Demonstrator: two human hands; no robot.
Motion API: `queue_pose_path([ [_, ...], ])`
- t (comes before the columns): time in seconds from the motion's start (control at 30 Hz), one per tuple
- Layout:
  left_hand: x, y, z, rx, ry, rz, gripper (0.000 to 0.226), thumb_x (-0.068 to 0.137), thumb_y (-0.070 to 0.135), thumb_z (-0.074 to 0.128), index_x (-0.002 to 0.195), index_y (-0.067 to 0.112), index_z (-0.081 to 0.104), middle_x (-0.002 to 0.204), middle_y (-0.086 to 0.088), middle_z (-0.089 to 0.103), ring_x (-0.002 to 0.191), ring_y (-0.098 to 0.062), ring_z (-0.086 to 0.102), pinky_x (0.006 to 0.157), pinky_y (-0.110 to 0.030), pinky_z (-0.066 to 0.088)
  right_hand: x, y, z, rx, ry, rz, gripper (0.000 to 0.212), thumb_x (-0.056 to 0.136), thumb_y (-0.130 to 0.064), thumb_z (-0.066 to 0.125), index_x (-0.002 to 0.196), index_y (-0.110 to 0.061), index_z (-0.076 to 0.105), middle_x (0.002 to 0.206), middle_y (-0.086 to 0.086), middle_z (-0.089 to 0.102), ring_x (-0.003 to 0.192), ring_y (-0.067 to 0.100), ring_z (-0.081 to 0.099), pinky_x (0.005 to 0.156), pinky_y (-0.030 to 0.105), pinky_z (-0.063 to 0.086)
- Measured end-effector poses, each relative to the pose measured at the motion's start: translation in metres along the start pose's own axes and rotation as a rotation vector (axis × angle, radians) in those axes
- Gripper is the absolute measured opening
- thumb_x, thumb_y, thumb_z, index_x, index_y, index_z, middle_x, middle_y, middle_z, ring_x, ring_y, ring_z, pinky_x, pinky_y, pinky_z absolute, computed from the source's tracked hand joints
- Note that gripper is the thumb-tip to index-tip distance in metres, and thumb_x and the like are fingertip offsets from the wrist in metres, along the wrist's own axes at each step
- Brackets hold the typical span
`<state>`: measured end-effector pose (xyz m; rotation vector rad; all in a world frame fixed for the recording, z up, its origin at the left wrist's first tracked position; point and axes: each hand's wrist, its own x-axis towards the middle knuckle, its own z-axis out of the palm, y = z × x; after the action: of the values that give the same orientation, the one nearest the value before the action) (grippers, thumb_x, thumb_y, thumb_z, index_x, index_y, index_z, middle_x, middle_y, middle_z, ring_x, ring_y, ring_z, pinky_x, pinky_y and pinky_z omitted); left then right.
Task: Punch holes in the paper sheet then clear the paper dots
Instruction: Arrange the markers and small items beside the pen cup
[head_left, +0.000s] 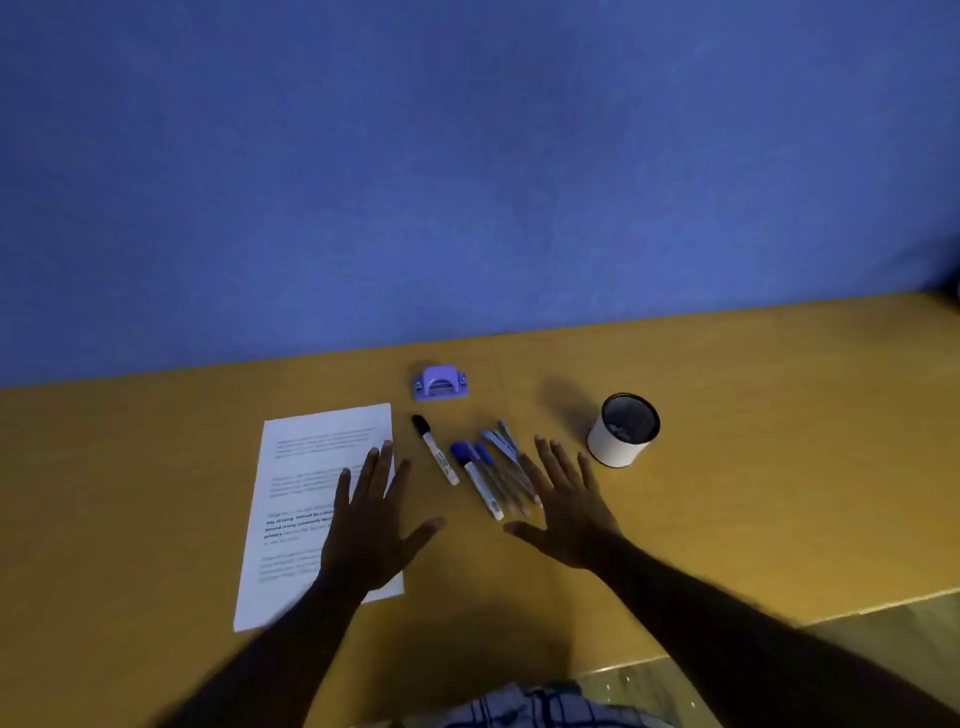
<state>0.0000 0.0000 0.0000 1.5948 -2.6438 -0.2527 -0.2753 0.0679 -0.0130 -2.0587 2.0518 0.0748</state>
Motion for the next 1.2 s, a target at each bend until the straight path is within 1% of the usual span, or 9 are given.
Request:
queue_pose_path([
  [0.13, 0.005, -0.003, 0.011, 0.051, -0.016, -0.012, 0.100, 0.078, 0.086, 0.011, 0.154, 0.021, 0.015, 0.163, -0.006, 0.000, 0.151, -0.023, -0.002, 0.119, -0.049, 0.001, 0.008, 0.005, 0.009, -0.006, -0.038, -0.010, 0.102, 0.081, -0.081, 0.038, 0.146, -0.033, -0.024, 0.157, 0.004, -0.028, 0.146, 0.026, -0.023, 0.114, 0.048, -0.016],
  [0.23, 0.015, -0.007, 0.020, 0.044, -0.027, -0.020, 0.101, 0.077, 0.086, 0.007, 0.154, 0.022, 0.011, 0.163, -0.006, -0.001, 0.151, -0.022, -0.004, 0.119, -0.049, 0.000, 0.019, 0.005, 0.012, 0.016, -0.047, -0.022, 0.100, 0.083, -0.077, 0.042, 0.153, -0.029, -0.010, 0.159, 0.005, -0.022, 0.148, 0.027, -0.017, 0.116, 0.048, -0.012],
  [0.33, 0.028, -0.008, 0.022, 0.043, -0.073, -0.037, 0.099, 0.078, 0.084, 0.006, 0.154, 0.020, 0.012, 0.163, -0.007, 0.001, 0.151, -0.023, -0.001, 0.120, -0.050, 0.006, 0.033, 0.000, 0.009, 0.065, -0.011, -0.033, 0.089, 0.085, -0.070, 0.049, 0.154, -0.026, 0.013, 0.164, 0.008, 0.006, 0.150, 0.031, 0.009, 0.120, 0.051, 0.011],
  [0.43, 0.041, -0.009, 0.022, -0.004, -0.039, -0.060, 0.083, 0.087, 0.072, 0.032, 0.147, 0.014, 0.035, 0.155, -0.014, 0.033, 0.143, -0.030, 0.031, 0.112, -0.050, 0.030, 0.048, -0.010, 0.001, 0.120, 0.047, -0.004, 0.067, 0.087, -0.057, 0.055, 0.142, -0.022, 0.039, 0.143, 0.008, 0.042, 0.125, 0.026, 0.042, 0.102, 0.042, 0.038],
  [0.57, 0.065, -0.010, 0.022, -0.096, -0.096, -0.060, 0.038, 0.093, 0.044, 0.050, 0.111, 0.013, 0.063, 0.108, -0.007, 0.062, 0.101, -0.026, 0.062, 0.081, -0.035, 0.050, 0.073, -0.026, -0.006, 0.150, -0.068, 0.030, 0.036, 0.095, -0.044, 0.050, 0.118, -0.018, 0.058, 0.115, 0.005, 0.060, 0.097, 0.017, 0.057, 0.079, 0.033, 0.051],
  [0.67, 0.085, 0.000, 0.017, -0.257, -0.082, -0.182, 0.023, 0.093, 0.032, 0.055, 0.097, 0.013, 0.068, 0.093, -0.006, 0.067, 0.087, -0.023, 0.065, 0.070, -0.030, 0.051, 0.090, -0.039, -0.006, 0.205, -0.114, 0.101, 0.029, 0.097, -0.042, 0.049, 0.105, -0.017, 0.061, 0.104, 0.003, 0.065, 0.087, 0.015, 0.060, 0.070, 0.032, 0.052],
  [0.8, 0.110, 0.009, 0.020, -0.455, -0.087, -0.326, 0.026, 0.093, 0.031, 0.058, 0.102, 0.007, 0.064, 0.097, -0.014, 0.069, 0.092, -0.029, 0.065, 0.079, -0.042, 0.055, 0.108, -0.051, -0.002, 0.166, -0.124, 0.097, 0.031, 0.095, -0.038, 0.050, 0.115, -0.016, 0.060, 0.117, 0.005, 0.064, 0.105, 0.022, 0.062, 0.080, 0.037, 0.055],
  [0.9, 0.124, 0.012, 0.024, -0.522, -0.087, -0.443, 0.029, 0.089, 0.031, 0.063, 0.105, 0.006, 0.058, 0.100, -0.016, 0.067, 0.095, -0.033, 0.064, 0.077, -0.038, 0.053, 0.118, -0.056, 0.002, 0.112, -0.134, 0.089, 0.039, 0.094, -0.035, 0.052, 0.128, -0.017, 0.056, 0.130, 0.006, 0.058, 0.116, 0.025, 0.058, 0.083, 0.038, 0.054],
  [1.2, 0.136, 0.014, 0.039, -0.649, -0.069, -0.531, 0.039, 0.082, 0.024, 0.073, 0.111, 0.006, 0.055, 0.103, -0.012, 0.068, 0.096, -0.027, 0.066, 0.083, -0.045, 0.056, 0.127, -0.057, 0.010, 0.173, -0.128, 0.175, 0.030, 0.088, -0.041, 0.057, 0.104, -0.016, 0.063, 0.115, 0.004, 0.065, 0.096, 0.020, 0.064, 0.065, 0.030, 0.053],
])
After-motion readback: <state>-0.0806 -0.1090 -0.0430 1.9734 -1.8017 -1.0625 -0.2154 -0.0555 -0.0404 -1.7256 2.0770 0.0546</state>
